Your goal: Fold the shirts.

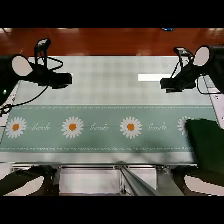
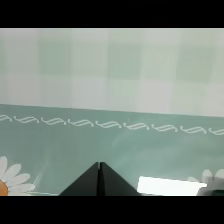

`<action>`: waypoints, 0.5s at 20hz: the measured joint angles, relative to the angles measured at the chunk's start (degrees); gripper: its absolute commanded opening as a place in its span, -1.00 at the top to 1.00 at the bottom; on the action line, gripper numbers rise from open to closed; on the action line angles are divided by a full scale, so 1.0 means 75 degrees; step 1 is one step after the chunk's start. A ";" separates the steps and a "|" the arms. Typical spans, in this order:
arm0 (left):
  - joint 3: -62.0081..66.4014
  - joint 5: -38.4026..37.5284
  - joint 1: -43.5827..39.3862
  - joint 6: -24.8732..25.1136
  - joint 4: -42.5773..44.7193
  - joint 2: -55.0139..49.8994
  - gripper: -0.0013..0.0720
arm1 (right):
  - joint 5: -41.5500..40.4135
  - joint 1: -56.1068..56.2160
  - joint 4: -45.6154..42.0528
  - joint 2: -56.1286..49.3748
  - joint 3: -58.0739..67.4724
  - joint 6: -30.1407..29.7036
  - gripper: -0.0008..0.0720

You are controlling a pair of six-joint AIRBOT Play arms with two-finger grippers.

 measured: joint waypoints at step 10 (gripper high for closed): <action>-0.0099 0.0020 -0.0017 -0.0160 0.0210 -0.0035 0.92 | 0.0137 0.0093 -0.0245 -0.0152 0.0009 0.0058 0.92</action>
